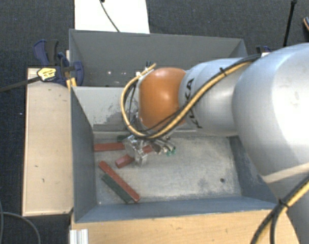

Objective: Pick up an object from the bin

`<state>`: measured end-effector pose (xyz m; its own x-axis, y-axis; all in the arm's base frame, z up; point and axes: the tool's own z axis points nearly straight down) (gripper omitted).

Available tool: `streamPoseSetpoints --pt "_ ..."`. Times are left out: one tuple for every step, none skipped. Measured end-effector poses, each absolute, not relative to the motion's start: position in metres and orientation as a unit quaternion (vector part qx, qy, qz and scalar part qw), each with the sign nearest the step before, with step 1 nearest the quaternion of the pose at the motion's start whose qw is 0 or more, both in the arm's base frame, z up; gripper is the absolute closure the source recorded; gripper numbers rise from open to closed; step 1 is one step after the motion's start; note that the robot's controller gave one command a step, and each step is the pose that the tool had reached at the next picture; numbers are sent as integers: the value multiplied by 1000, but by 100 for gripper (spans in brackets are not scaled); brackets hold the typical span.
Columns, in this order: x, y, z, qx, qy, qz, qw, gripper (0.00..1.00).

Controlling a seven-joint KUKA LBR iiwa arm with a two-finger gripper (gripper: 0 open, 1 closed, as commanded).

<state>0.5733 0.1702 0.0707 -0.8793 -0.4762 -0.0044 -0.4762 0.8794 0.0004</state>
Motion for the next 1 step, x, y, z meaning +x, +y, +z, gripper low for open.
streamPoseSetpoints --pt "557 163 251 -223 975 0 6 100"
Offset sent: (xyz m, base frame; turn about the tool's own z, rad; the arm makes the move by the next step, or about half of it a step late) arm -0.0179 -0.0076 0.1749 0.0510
